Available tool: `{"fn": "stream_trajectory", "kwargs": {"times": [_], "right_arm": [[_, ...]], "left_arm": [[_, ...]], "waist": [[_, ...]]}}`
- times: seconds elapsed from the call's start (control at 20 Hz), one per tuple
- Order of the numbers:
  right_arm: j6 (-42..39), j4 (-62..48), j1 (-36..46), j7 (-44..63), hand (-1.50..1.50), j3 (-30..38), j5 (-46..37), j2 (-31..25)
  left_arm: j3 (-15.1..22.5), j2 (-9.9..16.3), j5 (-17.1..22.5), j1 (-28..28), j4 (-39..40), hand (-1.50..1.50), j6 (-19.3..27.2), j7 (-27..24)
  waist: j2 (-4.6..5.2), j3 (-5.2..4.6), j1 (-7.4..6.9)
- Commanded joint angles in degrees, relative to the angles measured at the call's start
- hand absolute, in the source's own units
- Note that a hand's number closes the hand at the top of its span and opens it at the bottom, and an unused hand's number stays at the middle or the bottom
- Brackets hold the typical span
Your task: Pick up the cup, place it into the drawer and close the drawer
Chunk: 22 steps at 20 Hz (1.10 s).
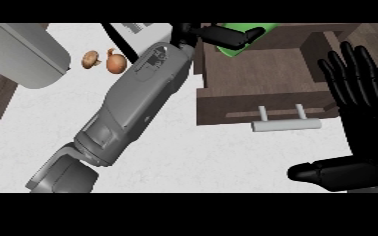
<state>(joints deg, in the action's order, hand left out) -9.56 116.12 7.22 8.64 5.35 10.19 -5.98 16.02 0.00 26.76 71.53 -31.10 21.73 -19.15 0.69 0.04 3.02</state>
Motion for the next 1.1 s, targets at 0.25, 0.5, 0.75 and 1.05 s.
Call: {"fn": "stream_trajectory", "kwargs": {"times": [0.25,0.5,0.75,1.05], "right_arm": [[-3.07,-4.08,1.73,-2.23,-1.5,1.94,2.41,-1.97],[-1.87,-0.1,-1.46,-2.48,-1.5,-2.04,0.06,0.88],[-1.41,-1.77,2.37,-0.81,-1.5,-2.46,0.49,0.81],[-2.34,-1.34,1.42,-2.09,-1.5,-1.27,3.02,1.02]], "left_arm": [[8.18,0.0,5.05,4.7,7.67,1.5,0.71,-0.88],[14.86,0.0,4.85,5.62,8.76,1.5,5.03,2.14],[17.7,0.0,5.81,3.77,9.94,-1.5,6.28,-0.41],[17.03,0.0,12.27,4.72,5.04,-1.5,6.4,-0.07]], "waist": [[0.53,0.07,1.85],[0.44,0.09,3.2],[1.01,0.05,3.71],[0.66,0.06,3.44]]}}
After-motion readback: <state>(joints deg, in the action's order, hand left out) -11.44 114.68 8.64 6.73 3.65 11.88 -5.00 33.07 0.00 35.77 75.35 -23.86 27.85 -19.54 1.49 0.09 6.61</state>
